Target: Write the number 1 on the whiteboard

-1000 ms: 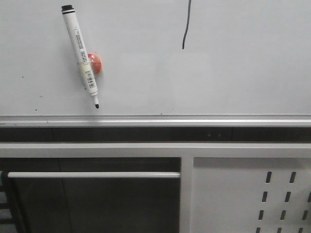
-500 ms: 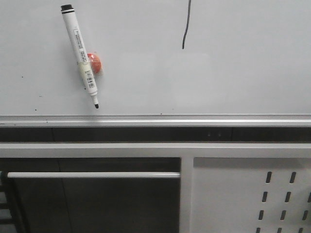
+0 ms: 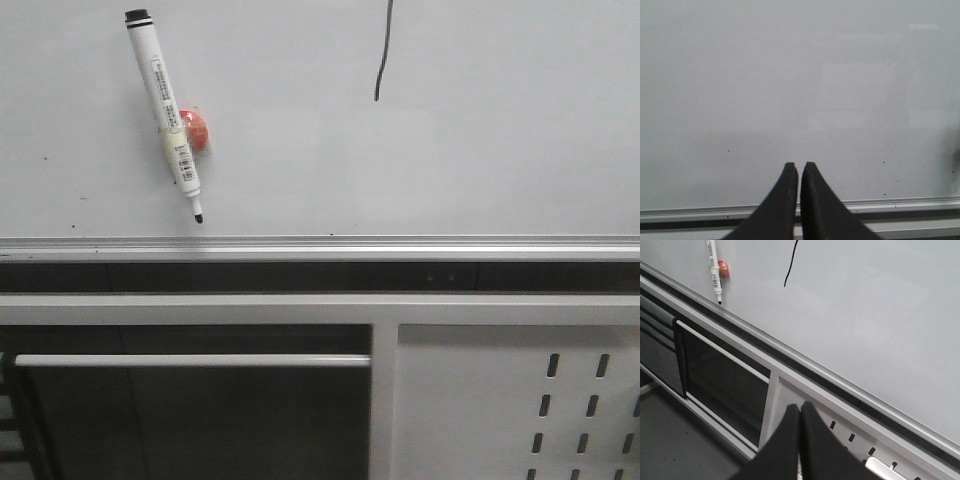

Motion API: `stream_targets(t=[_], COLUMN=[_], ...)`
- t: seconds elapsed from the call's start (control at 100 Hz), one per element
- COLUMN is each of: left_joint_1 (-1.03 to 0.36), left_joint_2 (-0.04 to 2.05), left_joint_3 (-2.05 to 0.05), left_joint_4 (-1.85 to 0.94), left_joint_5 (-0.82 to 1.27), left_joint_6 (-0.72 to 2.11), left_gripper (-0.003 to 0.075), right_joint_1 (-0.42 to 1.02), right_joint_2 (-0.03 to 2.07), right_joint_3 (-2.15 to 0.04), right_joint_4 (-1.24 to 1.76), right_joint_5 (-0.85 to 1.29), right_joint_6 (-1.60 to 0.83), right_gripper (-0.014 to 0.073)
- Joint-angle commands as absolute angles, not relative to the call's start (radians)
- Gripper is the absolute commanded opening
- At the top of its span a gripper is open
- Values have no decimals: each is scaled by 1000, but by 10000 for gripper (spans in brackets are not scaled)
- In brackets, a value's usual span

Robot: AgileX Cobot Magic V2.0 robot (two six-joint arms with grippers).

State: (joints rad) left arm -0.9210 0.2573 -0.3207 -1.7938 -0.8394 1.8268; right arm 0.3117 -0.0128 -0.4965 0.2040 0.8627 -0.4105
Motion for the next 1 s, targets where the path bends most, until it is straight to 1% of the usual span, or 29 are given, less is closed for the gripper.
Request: stream_targets(t=[0.0, 0.65, 0.75, 0.88, 0.99], left_joint_1=[-926, -914, -852, -708, -592], left_joint_2=[267, 262, 244, 234, 234], left_joint_3=[-354, -345, -338, -335, -324], left_joint_4=[-1739, -1734, -1746, -1848, -1848], left_joint_5=[-811, -830, -833, -819, -723], left_joint_6=[1829, 1810, 1732, 1723, 1723], left_gripper=[-18, -18, -18, -18, -18], right_joint_1=[307, 307, 307, 307, 307], right_joint_2=[-25, -25, -25, -25, -25], right_joint_3=[-518, -518, -518, -518, -518], right_joint_4=[205, 205, 205, 205, 205], right_joint_5=[779, 779, 779, 779, 779], right_joint_6=[-412, -412, -412, -412, -412], right_gripper=[-71, -71, -71, -71, -71])
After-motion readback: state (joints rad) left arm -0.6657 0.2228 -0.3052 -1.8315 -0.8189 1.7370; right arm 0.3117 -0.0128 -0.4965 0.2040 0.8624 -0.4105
